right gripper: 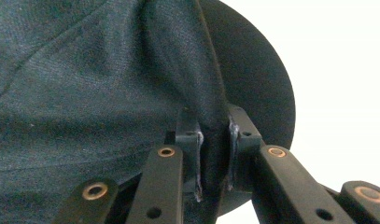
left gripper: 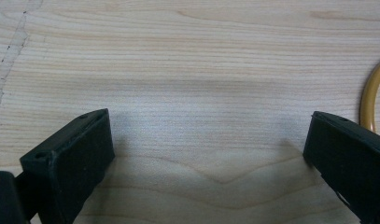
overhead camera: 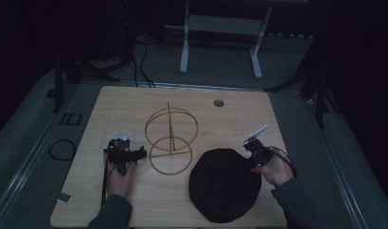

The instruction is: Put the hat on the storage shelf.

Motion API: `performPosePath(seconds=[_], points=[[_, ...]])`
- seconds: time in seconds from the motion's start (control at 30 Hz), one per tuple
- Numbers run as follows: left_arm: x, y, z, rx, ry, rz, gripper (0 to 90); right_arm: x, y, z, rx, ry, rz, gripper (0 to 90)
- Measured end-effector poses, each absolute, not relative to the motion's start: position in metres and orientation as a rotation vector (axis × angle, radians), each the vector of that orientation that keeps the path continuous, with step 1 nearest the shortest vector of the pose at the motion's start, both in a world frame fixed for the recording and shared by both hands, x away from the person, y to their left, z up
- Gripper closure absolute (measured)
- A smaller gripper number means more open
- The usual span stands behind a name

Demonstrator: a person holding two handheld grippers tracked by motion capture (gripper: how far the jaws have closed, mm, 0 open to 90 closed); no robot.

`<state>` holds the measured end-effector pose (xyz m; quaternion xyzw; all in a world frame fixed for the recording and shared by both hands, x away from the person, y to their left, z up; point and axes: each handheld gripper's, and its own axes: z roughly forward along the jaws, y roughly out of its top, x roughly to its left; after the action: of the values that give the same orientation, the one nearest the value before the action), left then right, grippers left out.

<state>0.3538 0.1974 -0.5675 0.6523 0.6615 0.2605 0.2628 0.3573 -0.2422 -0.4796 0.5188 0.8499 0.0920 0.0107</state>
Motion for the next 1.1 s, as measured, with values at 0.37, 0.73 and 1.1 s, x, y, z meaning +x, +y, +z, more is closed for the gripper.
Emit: performPosePath(seconds=[0.37,0.73,1.1], points=[[0.354,0.197,-0.568,1.764,1.789,0.705,1.2,0.365,-0.252,-0.467,1.667,2.669,0.382,78.3],[0.354,0.197,-0.567,1.765,1.789,0.705,1.2,0.376,-0.264,-0.453,1.708,2.666,0.412,78.2],[0.354,0.197,-0.568,1.765,1.789,0.705,1.2,0.386,-0.273,-0.436,1.733,2.633,0.421,78.1]])
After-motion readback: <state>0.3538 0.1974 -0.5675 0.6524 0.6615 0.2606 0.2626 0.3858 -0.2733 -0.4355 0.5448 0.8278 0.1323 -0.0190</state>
